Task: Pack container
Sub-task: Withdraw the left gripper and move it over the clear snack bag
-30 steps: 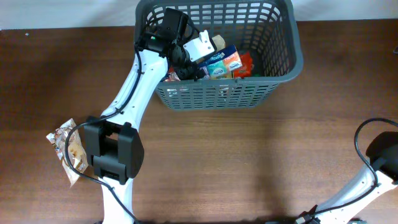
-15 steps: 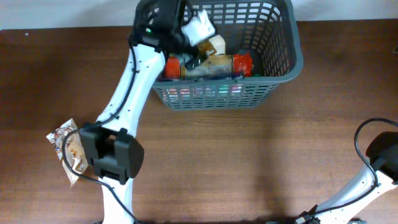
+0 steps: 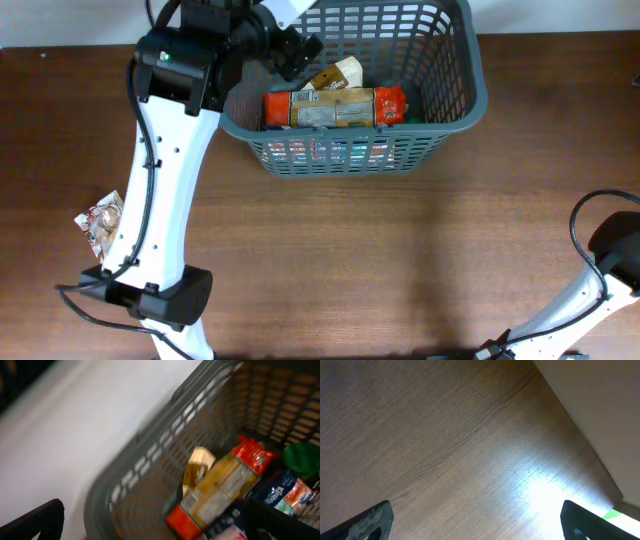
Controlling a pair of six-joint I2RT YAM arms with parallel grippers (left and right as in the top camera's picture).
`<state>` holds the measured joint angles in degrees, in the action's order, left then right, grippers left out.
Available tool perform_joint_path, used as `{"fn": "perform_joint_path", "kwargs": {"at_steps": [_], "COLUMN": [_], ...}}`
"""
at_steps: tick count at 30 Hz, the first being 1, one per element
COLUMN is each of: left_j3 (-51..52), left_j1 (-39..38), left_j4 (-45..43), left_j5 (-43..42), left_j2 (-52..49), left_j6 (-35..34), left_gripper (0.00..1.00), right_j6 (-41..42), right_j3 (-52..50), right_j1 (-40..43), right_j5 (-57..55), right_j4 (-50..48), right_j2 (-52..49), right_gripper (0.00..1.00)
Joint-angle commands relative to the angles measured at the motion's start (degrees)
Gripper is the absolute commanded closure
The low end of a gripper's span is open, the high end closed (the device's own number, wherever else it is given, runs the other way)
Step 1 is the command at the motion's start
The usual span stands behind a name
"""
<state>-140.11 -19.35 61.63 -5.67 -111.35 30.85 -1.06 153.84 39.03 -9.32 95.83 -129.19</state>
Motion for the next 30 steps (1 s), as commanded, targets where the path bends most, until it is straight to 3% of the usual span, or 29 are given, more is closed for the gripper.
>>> {"fn": "perform_joint_path", "kwargs": {"at_steps": [1,7,11,18,23,30], "left_j3": [0.4,0.4,0.4,0.4,0.5,1.9], "left_j1": [1.9,5.8,9.8,17.0,20.9,24.2], "left_j4": [2.8,6.6,11.7,27.3,35.1,35.1], "left_j5": [9.3,10.3,10.3,16.5,19.5,18.4], "left_j2": [1.0,6.5,9.5,10.7,10.7,13.2], "left_j6": [-16.8,-24.8,-25.8,-40.3,-43.6,-43.4], "left_gripper": [0.01,0.01,0.01,0.01,0.01,0.01], "right_j6": [0.7,0.7,0.7,0.7,0.7,0.7], "right_j3": [-0.2,-0.2,-0.2,-0.2,-0.2,-0.2], "right_j1": [0.3,0.3,0.3,0.3,0.3,0.3], "right_j5": [0.1,0.1,0.1,0.1,0.1,0.1], "right_j4": [0.0,0.0,0.0,0.0,0.0,0.0], "right_j2": [0.2,0.2,0.2,0.2,0.2,0.2], "right_gripper": [0.01,0.01,0.01,0.01,0.01,0.01]}}
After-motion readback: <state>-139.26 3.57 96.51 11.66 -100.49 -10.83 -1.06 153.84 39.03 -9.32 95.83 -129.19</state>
